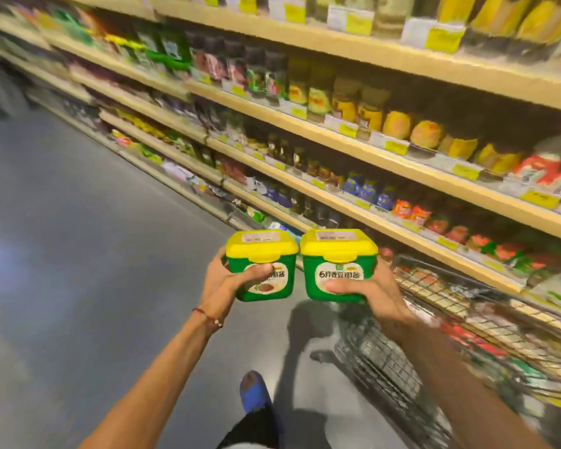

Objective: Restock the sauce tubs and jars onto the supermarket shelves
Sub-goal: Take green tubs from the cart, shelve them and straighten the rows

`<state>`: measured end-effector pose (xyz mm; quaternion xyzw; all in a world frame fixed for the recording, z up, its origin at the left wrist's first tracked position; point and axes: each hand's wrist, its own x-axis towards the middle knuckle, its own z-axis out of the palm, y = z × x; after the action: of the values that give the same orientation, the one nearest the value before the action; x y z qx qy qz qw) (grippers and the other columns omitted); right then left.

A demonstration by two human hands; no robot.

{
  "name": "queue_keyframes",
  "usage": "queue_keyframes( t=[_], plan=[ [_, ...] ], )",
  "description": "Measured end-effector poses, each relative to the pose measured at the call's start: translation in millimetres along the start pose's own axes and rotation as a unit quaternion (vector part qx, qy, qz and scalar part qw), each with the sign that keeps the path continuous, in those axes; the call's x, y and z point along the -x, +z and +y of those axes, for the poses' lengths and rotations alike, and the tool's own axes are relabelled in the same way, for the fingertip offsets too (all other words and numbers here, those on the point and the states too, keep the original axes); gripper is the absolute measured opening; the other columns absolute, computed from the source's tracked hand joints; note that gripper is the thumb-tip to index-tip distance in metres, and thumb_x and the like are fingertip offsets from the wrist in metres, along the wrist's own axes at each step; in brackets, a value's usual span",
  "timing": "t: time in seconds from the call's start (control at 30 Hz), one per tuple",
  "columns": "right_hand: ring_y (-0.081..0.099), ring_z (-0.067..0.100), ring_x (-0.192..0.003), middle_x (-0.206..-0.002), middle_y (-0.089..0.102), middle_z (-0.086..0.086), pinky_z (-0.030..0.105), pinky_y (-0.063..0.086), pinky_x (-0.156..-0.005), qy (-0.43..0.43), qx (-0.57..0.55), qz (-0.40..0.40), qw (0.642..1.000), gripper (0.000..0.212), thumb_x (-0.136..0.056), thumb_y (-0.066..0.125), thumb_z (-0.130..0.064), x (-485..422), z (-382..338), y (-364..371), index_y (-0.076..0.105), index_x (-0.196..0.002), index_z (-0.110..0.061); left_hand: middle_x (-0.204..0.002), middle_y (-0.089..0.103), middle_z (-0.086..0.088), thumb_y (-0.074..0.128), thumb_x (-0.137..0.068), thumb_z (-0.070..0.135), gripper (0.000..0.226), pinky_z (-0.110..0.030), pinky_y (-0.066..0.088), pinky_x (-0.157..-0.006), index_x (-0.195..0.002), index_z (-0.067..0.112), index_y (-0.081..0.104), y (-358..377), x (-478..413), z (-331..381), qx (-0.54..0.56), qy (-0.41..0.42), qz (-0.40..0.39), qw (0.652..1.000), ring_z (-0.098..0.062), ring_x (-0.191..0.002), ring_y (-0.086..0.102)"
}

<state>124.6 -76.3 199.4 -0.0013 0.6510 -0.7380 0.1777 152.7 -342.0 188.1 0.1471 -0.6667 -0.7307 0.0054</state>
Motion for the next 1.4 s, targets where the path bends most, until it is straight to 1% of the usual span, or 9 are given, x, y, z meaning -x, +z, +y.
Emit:
queue_keyframes(
  t=[0.27,0.5,0.67,0.73,0.93,1.03,1.1,1.23,1.4],
  plan=[
    [0.071,0.041,-0.107,-0.119,0.073,0.021,0.053,0.059,-0.090,-0.022,-0.032,-0.051,0.998,0.073,-0.062,0.089,-0.002,-131,-12,146,0.065,-0.130,-0.008,-0.106,0.078,-0.011,0.099,-0.030,0.053,0.109,-0.031,0.061,-0.073,-0.123,0.006,0.065,-147,-103,44,0.018,-0.001,0.050,0.999,-0.027,-0.090,0.076],
    [0.076,0.035,-0.094,-0.108,0.077,0.016,0.041,0.062,-0.073,-0.002,-0.031,-0.064,0.997,0.073,-0.048,0.095,-0.010,-248,-23,237,0.073,-0.117,-0.013,-0.100,0.079,-0.007,0.087,-0.047,0.036,0.066,-0.030,0.060,-0.071,-0.109,0.016,0.073,-228,-195,71,0.077,-0.005,0.101,0.992,-0.024,-0.085,0.076],
    [0.074,0.037,-0.103,-0.113,0.077,0.014,0.060,0.059,-0.088,-0.023,0.014,-0.066,0.997,0.080,-0.050,0.098,-0.025,-361,-24,292,0.070,-0.124,-0.012,-0.095,0.079,-0.005,0.085,-0.047,0.037,0.068,-0.028,0.059,-0.068,-0.110,0.016,0.071,-288,-283,99,0.076,0.004,0.124,0.989,-0.022,-0.082,0.076],
    [0.074,0.035,-0.103,-0.110,0.078,0.014,0.057,0.059,-0.090,-0.040,0.020,-0.068,0.997,0.074,-0.050,0.096,-0.026,-409,-34,316,0.073,-0.119,-0.010,-0.093,0.080,-0.002,0.085,-0.046,0.037,0.064,-0.026,0.059,-0.066,-0.106,0.019,0.072,-311,-321,114,0.073,0.009,0.134,0.988,-0.020,-0.080,0.076],
    [0.076,0.034,-0.099,-0.109,0.078,0.015,0.038,0.063,-0.071,-0.029,-0.018,-0.101,0.994,0.076,-0.049,0.095,-0.010,-529,-73,393,0.069,-0.120,-0.001,-0.099,0.079,-0.006,0.090,-0.047,0.035,0.064,-0.030,0.060,-0.070,-0.107,0.019,0.073,-377,-424,148,0.075,0.024,0.164,0.983,-0.025,-0.086,0.076],
    [0.077,0.031,-0.091,-0.100,0.080,0.010,0.036,0.062,-0.068,-0.025,-0.023,-0.119,0.992,0.057,-0.054,0.089,0.004,-576,-89,430,0.077,-0.106,-0.016,-0.108,0.077,-0.010,0.096,-0.041,0.048,0.084,-0.036,0.061,-0.076,-0.115,0.018,0.071,-413,-470,162,0.079,0.033,0.174,0.981,-0.030,-0.095,0.075],
    [0.078,0.027,-0.089,-0.097,0.080,0.006,0.038,0.062,-0.071,-0.019,-0.031,-0.121,0.992,0.049,-0.055,0.085,0.004,-607,-97,456,0.081,-0.094,-0.026,-0.110,0.077,-0.010,0.092,-0.049,0.043,0.074,-0.037,0.061,-0.080,-0.116,0.021,0.071,-439,-505,171,0.066,0.038,0.166,0.983,-0.030,-0.098,0.075],
    [0.077,0.032,-0.095,-0.101,0.080,0.009,0.048,0.061,-0.085,-0.022,-0.036,-0.073,0.996,0.048,-0.056,0.089,-0.001,-672,-101,504,0.081,-0.097,-0.025,-0.113,0.076,-0.013,0.087,-0.054,0.035,0.077,-0.043,0.060,-0.085,-0.124,0.012,0.066,-496,-587,182,0.059,0.037,0.128,0.989,-0.033,-0.101,0.073],
    [0.077,0.032,-0.093,-0.102,0.079,0.013,0.035,0.062,-0.073,-0.035,-0.047,0.006,0.998,0.050,-0.056,0.086,-0.003,-734,-107,563,0.076,-0.102,-0.017,-0.111,0.076,-0.013,0.094,-0.046,0.038,0.086,-0.043,0.060,-0.085,-0.123,0.010,0.067,-564,-689,200,0.057,0.012,0.057,0.997,-0.034,-0.099,0.074]
  ],
)
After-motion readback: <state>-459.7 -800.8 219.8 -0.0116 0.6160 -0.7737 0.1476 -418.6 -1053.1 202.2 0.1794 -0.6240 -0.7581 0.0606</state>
